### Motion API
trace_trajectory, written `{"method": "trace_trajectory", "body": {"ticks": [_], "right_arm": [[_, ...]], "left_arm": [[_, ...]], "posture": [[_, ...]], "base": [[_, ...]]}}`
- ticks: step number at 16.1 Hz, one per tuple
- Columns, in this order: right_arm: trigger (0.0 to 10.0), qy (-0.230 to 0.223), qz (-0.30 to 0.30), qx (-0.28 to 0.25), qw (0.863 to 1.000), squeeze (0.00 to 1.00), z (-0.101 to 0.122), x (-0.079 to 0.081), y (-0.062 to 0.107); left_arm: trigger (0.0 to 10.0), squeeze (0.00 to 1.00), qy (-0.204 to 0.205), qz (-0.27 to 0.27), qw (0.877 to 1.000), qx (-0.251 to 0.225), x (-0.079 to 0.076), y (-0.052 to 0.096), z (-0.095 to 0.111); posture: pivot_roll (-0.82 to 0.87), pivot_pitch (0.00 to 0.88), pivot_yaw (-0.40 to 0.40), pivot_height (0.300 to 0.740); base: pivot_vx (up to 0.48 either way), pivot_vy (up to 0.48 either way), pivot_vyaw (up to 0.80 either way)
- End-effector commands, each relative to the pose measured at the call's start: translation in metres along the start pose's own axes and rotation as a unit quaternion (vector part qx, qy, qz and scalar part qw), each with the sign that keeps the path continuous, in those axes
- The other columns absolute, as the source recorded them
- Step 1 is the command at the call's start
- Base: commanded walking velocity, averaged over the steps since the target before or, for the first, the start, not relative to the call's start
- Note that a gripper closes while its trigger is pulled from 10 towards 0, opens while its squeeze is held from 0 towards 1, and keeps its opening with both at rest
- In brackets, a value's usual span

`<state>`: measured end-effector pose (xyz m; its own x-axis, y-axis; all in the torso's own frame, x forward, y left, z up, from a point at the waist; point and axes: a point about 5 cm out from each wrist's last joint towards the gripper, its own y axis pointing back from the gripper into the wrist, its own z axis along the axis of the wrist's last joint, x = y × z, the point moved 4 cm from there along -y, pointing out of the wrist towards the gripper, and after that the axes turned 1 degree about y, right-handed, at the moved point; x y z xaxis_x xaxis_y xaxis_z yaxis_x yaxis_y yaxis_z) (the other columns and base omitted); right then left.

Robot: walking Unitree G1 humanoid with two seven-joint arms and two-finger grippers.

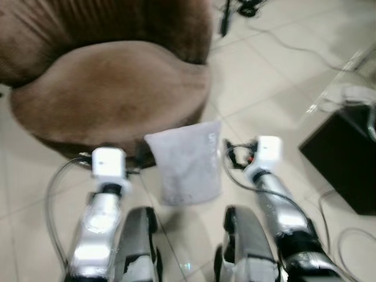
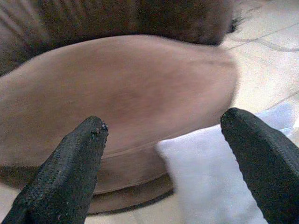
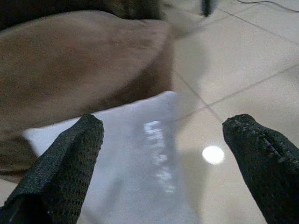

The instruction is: Move the pillow to the sofa from floor

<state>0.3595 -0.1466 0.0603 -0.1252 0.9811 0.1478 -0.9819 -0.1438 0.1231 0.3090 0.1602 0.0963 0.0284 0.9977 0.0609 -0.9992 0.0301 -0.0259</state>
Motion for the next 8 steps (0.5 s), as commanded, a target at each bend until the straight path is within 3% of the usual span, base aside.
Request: {"method": "trace_trajectory", "body": {"ticks": [1,8], "right_arm": [[10.0,-0.005,-0.001,0.001,1.0,0.0,-0.0025,0.0033,0.0003],[10.0,-0.026,-0.007,-0.004,1.0,0.0,-0.0032,0.0027,0.0013]], "left_arm": [[10.0,0.0,-0.01,0.007,1.0,0.006,0.0079,0.0026,-0.0029],[10.0,0.0,-0.011,0.001,1.0,0.006,0.0073,0.0026,-0.0029]], "posture": [[0.05,0.194,-0.022,0.563],[0.05,0.194,-0.018,0.563]], "base": [[0.266,0.0,0.8],[0.268,0.0,0.0]]}}
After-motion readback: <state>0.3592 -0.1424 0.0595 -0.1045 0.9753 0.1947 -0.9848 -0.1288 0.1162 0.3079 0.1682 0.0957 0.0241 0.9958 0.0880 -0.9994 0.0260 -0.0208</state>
